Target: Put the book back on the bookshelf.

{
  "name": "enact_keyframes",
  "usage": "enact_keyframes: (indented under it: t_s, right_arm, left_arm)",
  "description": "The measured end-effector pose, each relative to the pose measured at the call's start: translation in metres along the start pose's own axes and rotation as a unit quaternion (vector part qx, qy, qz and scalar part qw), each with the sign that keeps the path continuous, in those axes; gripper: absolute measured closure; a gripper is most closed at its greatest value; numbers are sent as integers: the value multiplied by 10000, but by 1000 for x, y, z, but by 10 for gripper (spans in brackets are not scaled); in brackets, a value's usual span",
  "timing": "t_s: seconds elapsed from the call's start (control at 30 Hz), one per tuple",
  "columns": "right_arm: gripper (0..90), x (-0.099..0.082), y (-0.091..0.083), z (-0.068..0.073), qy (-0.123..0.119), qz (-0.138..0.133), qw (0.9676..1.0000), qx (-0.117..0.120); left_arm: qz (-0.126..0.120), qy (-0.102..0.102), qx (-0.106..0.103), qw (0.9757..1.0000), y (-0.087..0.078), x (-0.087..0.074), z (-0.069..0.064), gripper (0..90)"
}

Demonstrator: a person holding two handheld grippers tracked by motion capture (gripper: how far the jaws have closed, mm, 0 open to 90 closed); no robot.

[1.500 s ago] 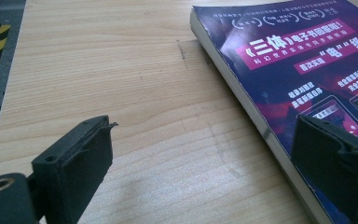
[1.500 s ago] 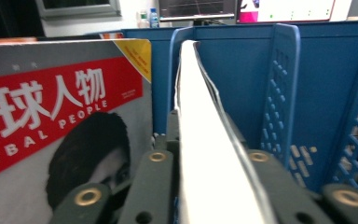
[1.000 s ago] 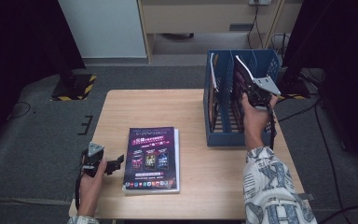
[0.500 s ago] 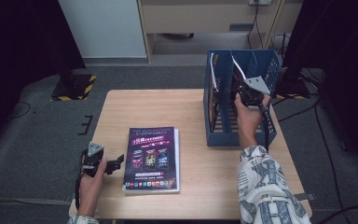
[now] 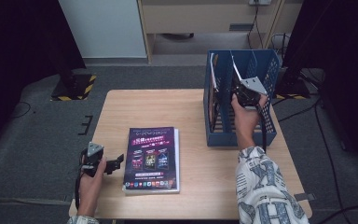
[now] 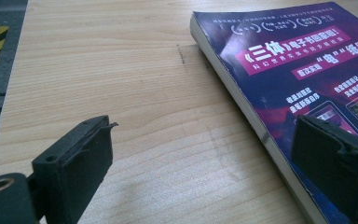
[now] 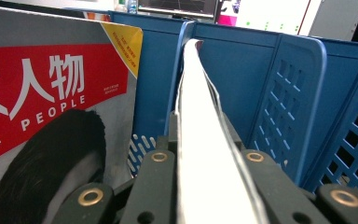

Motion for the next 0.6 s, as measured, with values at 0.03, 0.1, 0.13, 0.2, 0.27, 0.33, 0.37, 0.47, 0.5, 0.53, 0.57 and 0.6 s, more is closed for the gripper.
enact_keyframes:
  t_s: [0.03,0.1,0.13,0.2,0.27,0.33,0.37,0.47,0.5,0.53,0.57,0.6]
  right_arm:
    - [775,0,0,1,89,-33,9999,58]
    - [754,0,-1,2,66,-39,9999,89]
    - [730,0,-2,2,75,-50,9999,114]
    - [668,1,-3,4,118,-75,9998,153]
    - [636,1,-4,4,121,-88,9997,166]
    - [569,1,-6,5,191,-79,9995,227]
    - [521,1,-7,6,168,-51,9995,261]
    - [469,1,-9,7,159,-2,9993,328]
    - [458,0,-9,7,158,22,9992,358]
    - [439,0,-10,8,126,37,9992,371]
    - [402,-1,-12,7,132,22,9992,369]
    - [402,-1,-12,7,132,22,9992,369]
  left_arm:
    - [-6,-2,-3,10000,0,0,0,49]
    - [-12,6,-3,10000,0,1,0,49]
    - [-13,6,-6,10000,0,1,0,49]
    - [-16,7,-6,10000,0,1,0,49]
    - [-18,4,-4,10000,-1,1,0,49]
    - [-19,7,-5,10000,-1,1,0,49]
    - [-18,8,-5,10000,-1,1,0,49]
    - [-15,14,-2,10000,-1,1,0,49]
    - [-15,14,-1,10000,-1,1,0,49]
    - [-15,13,0,10000,-1,1,0,49]
    - [-20,6,0,10000,-1,1,-1,49]
    - [-20,6,0,10000,-1,1,-1,49]
Point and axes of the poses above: each handheld gripper's, and its own axes: y roughly forward along the jaws, x roughly out of its top, z roughly to its left, the point moved 7 cm from there along y, roughly forward along the jaws, and after that the axes turned 7 degrees about -y, right-handed, at the moved point
